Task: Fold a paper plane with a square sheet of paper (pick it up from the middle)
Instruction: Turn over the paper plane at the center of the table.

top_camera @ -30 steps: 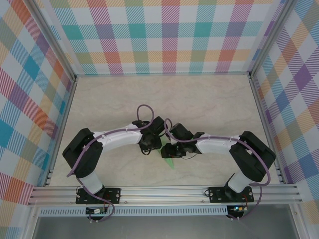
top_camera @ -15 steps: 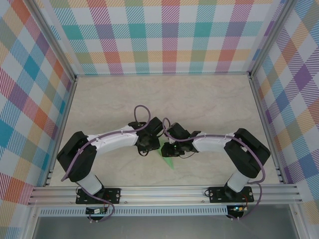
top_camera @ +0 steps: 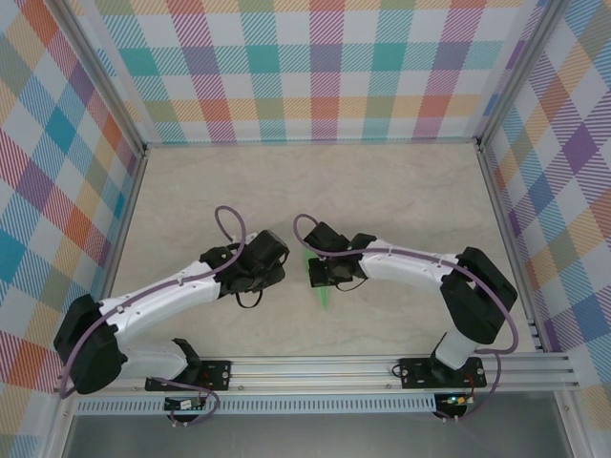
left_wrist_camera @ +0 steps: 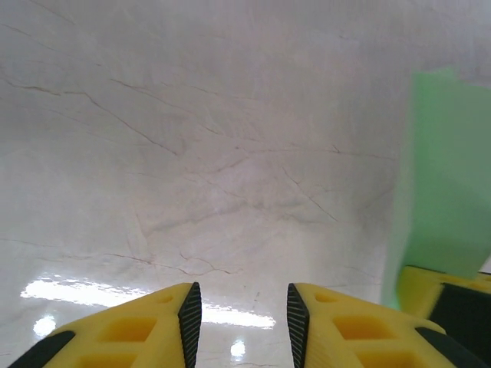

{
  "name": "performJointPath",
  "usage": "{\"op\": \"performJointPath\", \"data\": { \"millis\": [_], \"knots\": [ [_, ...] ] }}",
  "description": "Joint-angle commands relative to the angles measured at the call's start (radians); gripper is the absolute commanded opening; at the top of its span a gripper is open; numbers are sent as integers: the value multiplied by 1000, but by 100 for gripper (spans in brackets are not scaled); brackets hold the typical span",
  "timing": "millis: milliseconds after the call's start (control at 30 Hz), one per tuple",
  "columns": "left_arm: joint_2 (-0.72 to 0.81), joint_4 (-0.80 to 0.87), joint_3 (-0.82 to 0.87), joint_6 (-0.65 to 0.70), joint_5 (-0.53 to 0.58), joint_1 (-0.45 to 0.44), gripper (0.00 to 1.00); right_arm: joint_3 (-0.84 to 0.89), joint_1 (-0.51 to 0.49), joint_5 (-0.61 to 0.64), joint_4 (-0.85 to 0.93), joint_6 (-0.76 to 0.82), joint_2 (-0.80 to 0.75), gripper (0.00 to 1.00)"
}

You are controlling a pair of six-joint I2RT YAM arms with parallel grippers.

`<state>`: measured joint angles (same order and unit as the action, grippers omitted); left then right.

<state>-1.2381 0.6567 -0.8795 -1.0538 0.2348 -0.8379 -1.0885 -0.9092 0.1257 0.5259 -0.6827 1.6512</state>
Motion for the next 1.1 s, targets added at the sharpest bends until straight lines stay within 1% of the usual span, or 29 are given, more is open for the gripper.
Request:
{"op": "performJointPath", "data": {
  "millis": [0,167,300,433,833,900,967,1033,1067],
  "knots": [
    [52,43,50,-41,54,21,37,-71,-3,144,187,-45,63,5],
    [105,56,91,-58,60,45,38,-192,-1,188,258,-48,175,6],
    [140,52,113,-64,51,58,38,-260,0,175,266,-47,245,8],
    [161,52,128,-64,51,65,39,-270,6,148,238,-49,281,9],
    [171,33,154,-69,32,74,40,-274,15,123,227,-67,356,15],
    [169,31,154,-69,29,76,40,-272,15,120,225,-73,361,18],
    [170,27,155,-69,27,76,40,-268,15,116,219,-78,366,23],
    [169,26,157,-68,25,78,40,-272,15,114,225,-80,377,24],
    [170,26,156,-69,22,78,40,-274,15,114,232,-87,385,27]
  ]
}}
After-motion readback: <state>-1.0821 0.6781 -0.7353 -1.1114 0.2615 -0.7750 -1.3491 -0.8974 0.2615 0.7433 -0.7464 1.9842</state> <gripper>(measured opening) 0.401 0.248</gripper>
